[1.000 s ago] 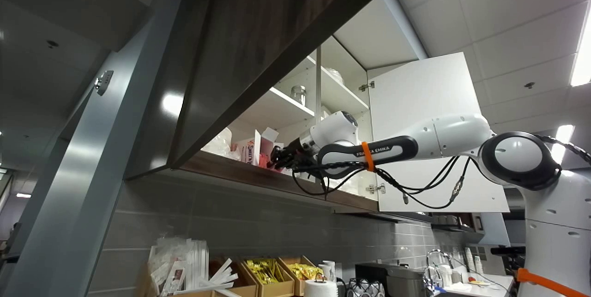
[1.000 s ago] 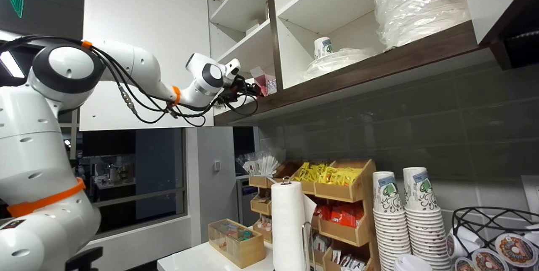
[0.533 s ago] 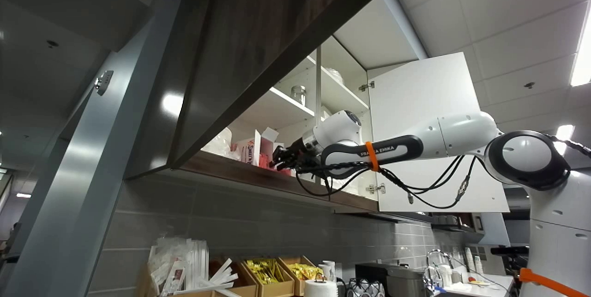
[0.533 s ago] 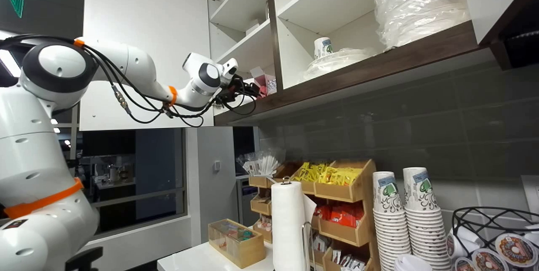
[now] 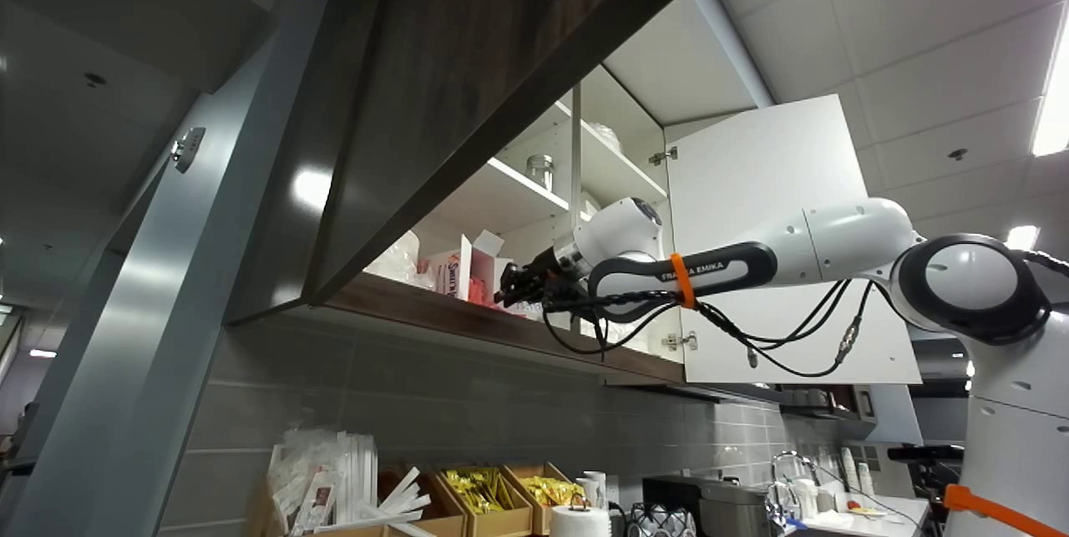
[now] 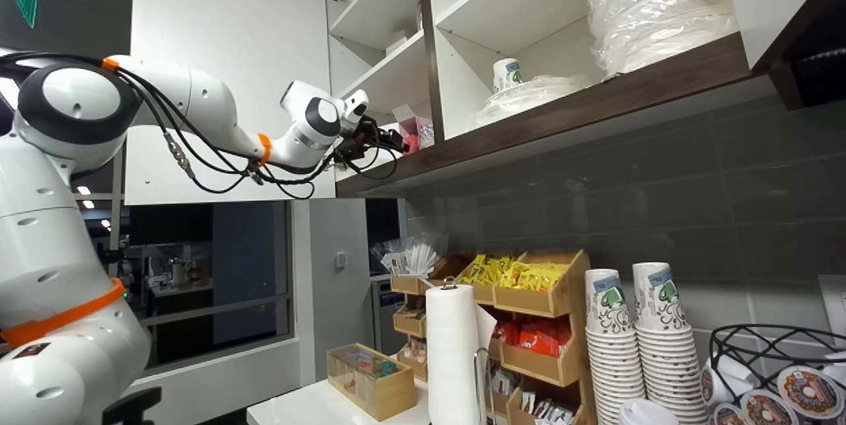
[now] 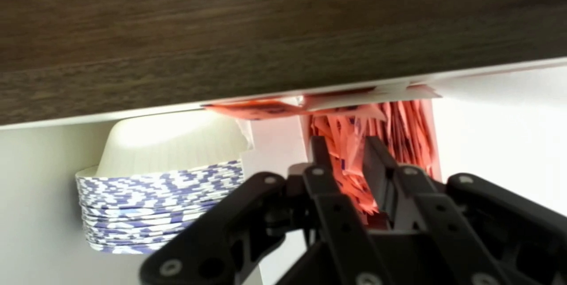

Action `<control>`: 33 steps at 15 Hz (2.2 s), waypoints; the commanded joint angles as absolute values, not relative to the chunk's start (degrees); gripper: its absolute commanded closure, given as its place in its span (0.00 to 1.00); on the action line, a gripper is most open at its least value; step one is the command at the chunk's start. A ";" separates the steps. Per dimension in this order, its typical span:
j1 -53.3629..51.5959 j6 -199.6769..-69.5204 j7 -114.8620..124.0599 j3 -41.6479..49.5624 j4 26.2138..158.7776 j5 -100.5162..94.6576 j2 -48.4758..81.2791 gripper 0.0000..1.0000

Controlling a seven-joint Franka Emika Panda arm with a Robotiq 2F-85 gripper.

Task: Put the pink object in the box in the top cabinet

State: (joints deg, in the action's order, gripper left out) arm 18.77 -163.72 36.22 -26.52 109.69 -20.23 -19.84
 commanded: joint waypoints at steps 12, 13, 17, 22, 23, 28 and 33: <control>4.06 -160.53 20.90 -12.73 121.11 -9.86 -30.47 0.35; 3.28 -159.85 19.30 -11.61 122.17 -8.99 -31.72 0.27; -0.74 -152.81 11.84 -6.94 125.27 -5.54 -36.64 0.01; -2.32 -135.55 4.49 -4.24 125.35 -5.41 -41.24 0.00; -2.16 -132.15 3.63 -4.13 125.05 -5.74 -41.75 0.00; -2.21 -116.58 -0.21 -3.76 124.36 -6.34 -42.49 0.00; -2.78 -113.57 -2.25 -3.68 125.05 -6.73 -41.57 0.00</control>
